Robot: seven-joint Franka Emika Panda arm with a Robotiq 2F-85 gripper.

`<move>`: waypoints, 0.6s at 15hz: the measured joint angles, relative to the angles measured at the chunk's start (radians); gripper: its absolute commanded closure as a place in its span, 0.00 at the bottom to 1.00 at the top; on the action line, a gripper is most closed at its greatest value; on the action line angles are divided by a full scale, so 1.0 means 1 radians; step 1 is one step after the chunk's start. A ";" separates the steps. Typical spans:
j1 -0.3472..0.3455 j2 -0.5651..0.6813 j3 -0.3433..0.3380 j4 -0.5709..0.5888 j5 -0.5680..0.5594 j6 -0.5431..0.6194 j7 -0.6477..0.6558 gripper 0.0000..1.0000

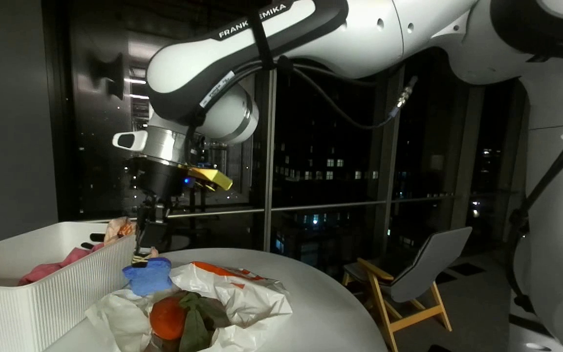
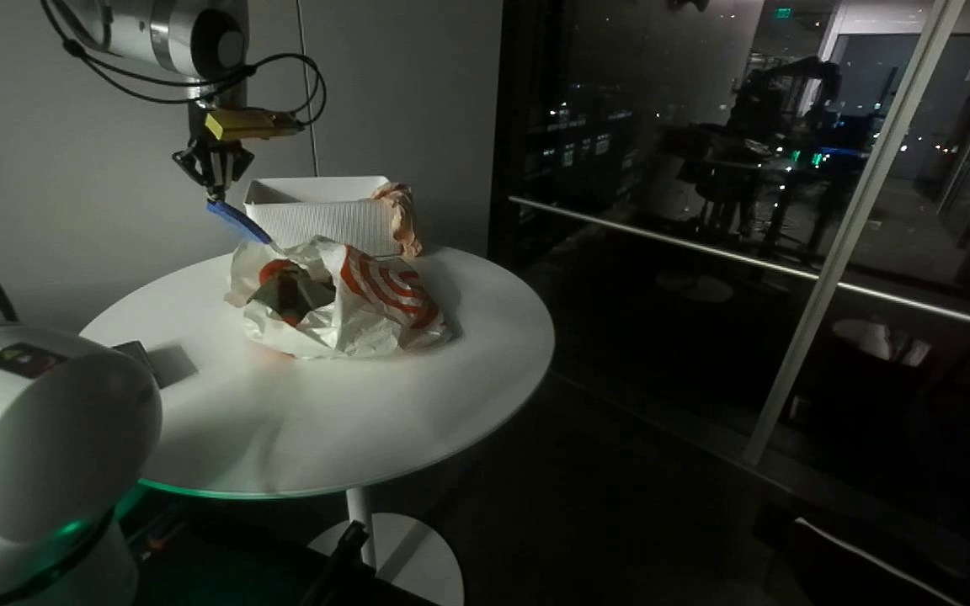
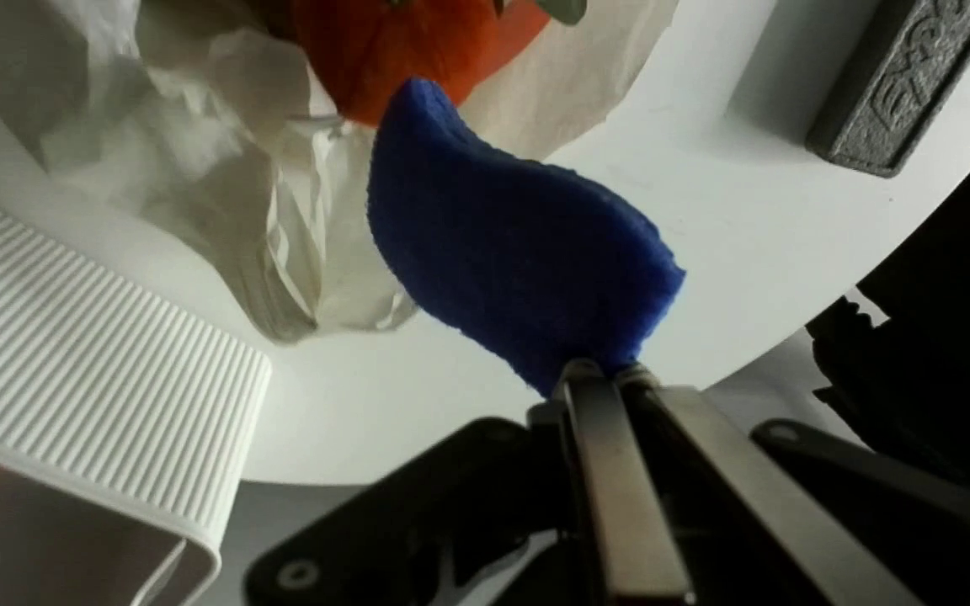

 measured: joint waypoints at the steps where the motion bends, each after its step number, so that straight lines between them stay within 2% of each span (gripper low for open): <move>1: -0.001 0.001 -0.017 -0.019 0.000 0.000 0.002 0.94; 4: -0.003 0.023 -0.049 -0.062 0.000 0.011 0.001 0.94; 9: -0.004 0.089 -0.064 -0.103 -0.043 0.110 -0.018 0.94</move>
